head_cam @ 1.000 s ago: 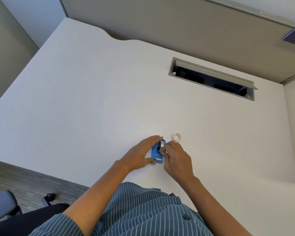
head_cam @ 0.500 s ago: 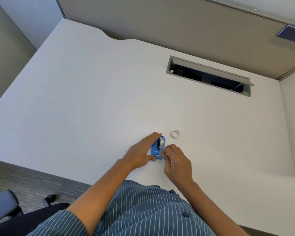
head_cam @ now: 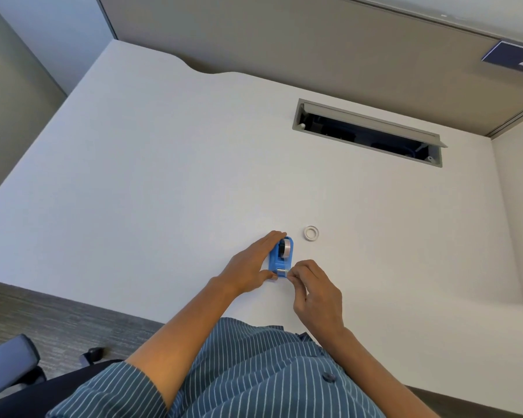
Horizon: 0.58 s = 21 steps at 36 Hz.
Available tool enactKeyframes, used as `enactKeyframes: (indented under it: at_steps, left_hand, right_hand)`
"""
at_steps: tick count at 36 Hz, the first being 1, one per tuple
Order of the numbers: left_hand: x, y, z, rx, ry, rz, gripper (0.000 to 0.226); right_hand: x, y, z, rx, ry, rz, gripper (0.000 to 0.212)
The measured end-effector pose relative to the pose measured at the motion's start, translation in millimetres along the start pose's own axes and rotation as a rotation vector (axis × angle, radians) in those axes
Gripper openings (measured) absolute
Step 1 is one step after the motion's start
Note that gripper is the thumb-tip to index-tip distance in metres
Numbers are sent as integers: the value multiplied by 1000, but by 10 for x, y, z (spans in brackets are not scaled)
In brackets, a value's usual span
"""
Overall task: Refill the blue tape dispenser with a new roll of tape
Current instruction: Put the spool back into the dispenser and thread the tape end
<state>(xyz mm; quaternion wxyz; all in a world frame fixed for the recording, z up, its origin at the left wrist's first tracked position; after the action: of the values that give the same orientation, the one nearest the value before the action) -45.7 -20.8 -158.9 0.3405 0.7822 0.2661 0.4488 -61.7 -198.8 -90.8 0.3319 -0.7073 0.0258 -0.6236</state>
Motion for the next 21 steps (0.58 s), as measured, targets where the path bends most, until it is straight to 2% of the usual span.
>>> enactKeyframes:
  at_steps: [21]
  left_hand:
    - [3,-22,10,11,7,-11,100]
  right_hand:
    - [-36,-56,-110,-4,-27,-2,13]
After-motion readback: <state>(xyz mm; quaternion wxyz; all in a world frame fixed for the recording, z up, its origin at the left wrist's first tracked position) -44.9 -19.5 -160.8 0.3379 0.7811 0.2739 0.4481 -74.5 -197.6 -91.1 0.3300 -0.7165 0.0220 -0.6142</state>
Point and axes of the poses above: each hand's wrist, its own z-axis towards the middle knuckle, its own x-axis out of the back of the hand, y = z × x, the point moved 6 cm from there along z, towards the middle knuckle, and after that the axes turned 8 degrees about -y, right-handed, at the moved point
